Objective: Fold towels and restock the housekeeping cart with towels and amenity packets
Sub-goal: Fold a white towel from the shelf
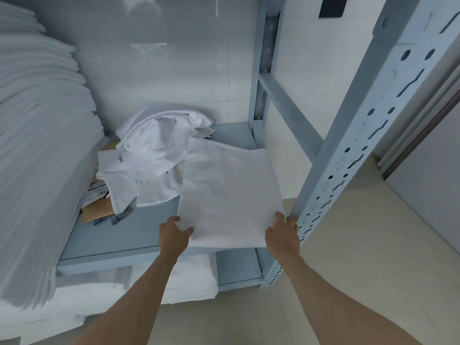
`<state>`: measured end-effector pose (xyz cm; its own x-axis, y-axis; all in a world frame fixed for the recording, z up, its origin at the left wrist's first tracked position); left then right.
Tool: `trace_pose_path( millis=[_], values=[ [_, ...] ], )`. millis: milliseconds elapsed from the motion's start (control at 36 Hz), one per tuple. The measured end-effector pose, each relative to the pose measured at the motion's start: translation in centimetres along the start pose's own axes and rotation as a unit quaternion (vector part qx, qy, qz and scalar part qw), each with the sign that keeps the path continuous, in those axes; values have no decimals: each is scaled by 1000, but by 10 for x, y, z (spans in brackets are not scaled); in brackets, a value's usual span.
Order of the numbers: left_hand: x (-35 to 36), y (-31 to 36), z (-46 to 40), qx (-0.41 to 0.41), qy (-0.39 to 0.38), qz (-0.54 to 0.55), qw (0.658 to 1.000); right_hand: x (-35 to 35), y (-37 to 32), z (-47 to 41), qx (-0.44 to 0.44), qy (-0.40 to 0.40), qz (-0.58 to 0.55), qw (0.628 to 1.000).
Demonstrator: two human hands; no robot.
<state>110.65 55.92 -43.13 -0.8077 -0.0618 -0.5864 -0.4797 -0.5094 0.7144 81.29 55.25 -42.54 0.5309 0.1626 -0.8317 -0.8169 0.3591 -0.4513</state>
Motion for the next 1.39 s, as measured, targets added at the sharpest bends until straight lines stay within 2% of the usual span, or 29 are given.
trace_pose_path(
  millis=[83, 222, 472, 556, 611, 667, 778, 889, 972, 1083, 1194, 1389],
  values=[
    [0, -4, 4, -9, -10, -9, 1000, 1, 0, -6, 34, -7, 3, 999],
    [-6, 0, 4, -11, -16, -29, 999, -3, -5, -19, 29, 11, 24, 999],
    [-6, 7, -8, -12, -53, -1, 998, -5, -14, -42, -51, 52, 131, 989],
    [-1, 7, -12, -2, -51, -40, 998, -2, -17, -40, -51, 64, 151, 985],
    [1, 13, -17, 25, -29, -136, 990, -3, -19, -37, -50, 78, 174, 980],
    [4, 29, -20, 94, 5, -224, 970, -6, -32, -37, -94, 97, 187, 973],
    [24, 73, -28, 240, 25, -280, 929, -18, -77, -48, -216, 117, 165, 955],
    [59, 98, -47, 284, -2, -326, 902, 0, -102, -69, -255, 92, 210, 939],
    [77, 75, -62, 253, -37, -344, 903, 17, -69, -86, -237, 55, 234, 942],
    [82, 26, -67, 251, -27, -327, 911, 25, -23, -95, -212, 87, 199, 953],
    [82, 26, -67, 264, -14, -317, 911, 25, -21, -99, -160, 106, 193, 962],
    [82, 25, -68, 269, -15, -307, 913, 27, -18, -101, -152, 75, 203, 964]
  ],
)
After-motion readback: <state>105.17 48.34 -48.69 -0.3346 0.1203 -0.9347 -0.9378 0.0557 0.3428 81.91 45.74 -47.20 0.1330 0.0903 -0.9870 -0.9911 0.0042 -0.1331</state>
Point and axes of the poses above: each hand's wrist, its own z-axis away from the middle knuckle, its own x-axis out of the palm, y = z × x, the point moved 5 cm from there along -z, towards the middle knuckle, and after that the axes turned 7 degrees about -y, right-handed, at the moved point
